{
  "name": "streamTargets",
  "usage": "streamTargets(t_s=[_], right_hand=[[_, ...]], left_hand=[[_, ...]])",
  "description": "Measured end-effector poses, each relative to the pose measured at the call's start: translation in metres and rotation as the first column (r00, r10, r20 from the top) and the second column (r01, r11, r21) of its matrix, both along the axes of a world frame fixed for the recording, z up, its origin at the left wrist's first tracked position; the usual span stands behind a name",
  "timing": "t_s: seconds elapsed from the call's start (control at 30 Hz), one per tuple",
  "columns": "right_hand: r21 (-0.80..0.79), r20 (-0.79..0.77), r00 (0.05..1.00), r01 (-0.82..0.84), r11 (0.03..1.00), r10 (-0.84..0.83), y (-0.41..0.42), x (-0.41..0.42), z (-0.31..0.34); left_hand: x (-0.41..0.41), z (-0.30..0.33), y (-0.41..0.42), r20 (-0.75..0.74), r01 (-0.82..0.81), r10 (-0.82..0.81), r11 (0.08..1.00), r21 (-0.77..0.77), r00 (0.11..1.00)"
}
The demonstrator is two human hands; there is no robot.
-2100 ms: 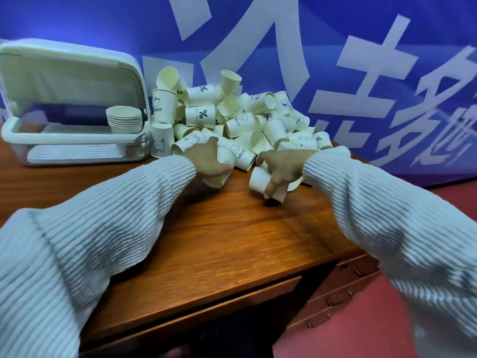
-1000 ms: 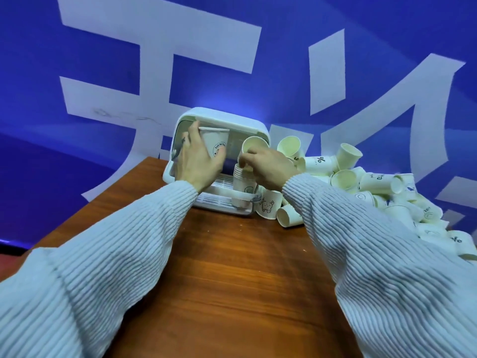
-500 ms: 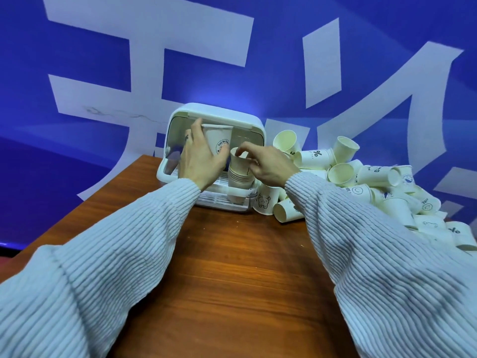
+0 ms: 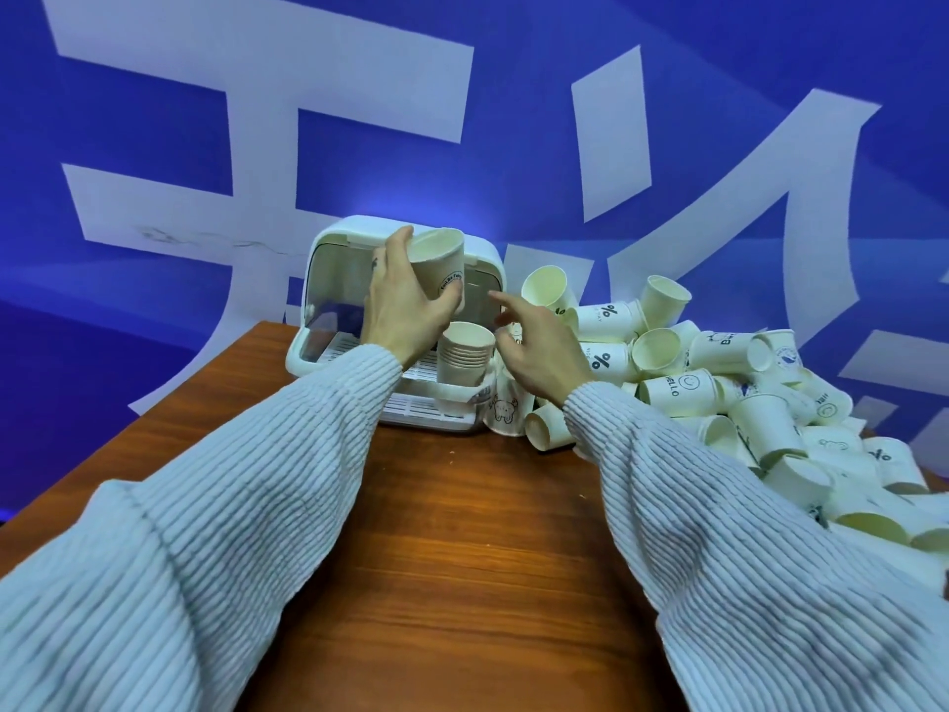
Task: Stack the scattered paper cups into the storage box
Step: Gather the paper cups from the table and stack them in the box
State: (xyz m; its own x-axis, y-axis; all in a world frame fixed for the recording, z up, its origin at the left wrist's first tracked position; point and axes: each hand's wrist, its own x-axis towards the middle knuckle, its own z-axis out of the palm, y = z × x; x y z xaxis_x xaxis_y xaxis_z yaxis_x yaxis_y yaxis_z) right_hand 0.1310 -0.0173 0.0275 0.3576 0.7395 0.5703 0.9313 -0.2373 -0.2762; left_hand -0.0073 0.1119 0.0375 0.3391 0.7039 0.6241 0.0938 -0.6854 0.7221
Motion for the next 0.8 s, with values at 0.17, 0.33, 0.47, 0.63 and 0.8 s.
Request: streamTargets(t_s=[0.17, 0.33, 0.47, 0.63, 0.8], right_hand=[[-0.014, -0.013, 0.998, 0.055, 0.998, -0.055, -0.025, 0.013, -0.002], [-0.017, -0.036, 0.994, 0.101, 0.995, -0.102, -0.041, 0.027, -0.008], [-0.020, -0.056, 0.986, 0.154, 0.988, -0.155, -0.051, 0.035, -0.010], [-0.023, -0.060, 0.984, 0.164, 0.986, -0.165, -0.057, 0.040, -0.015], [-0.034, -0.060, 0.982, 0.177, 0.984, -0.179, -0.063, 0.047, -0.020]], left_hand=[[0.019, -0.008, 0.000, -0.160, 0.075, -0.074, 0.997, 0.003, 0.984], [0.025, -0.012, -0.004, -0.248, 0.077, -0.056, 0.994, 0.078, 0.967], [0.028, -0.005, -0.001, -0.232, 0.049, -0.029, 0.996, 0.080, 0.972], [0.036, -0.010, 0.000, -0.379, 0.111, -0.080, 0.992, 0.061, 0.922], [0.040, -0.028, -0.001, -0.501, 0.101, -0.044, 0.991, 0.087, 0.864]])
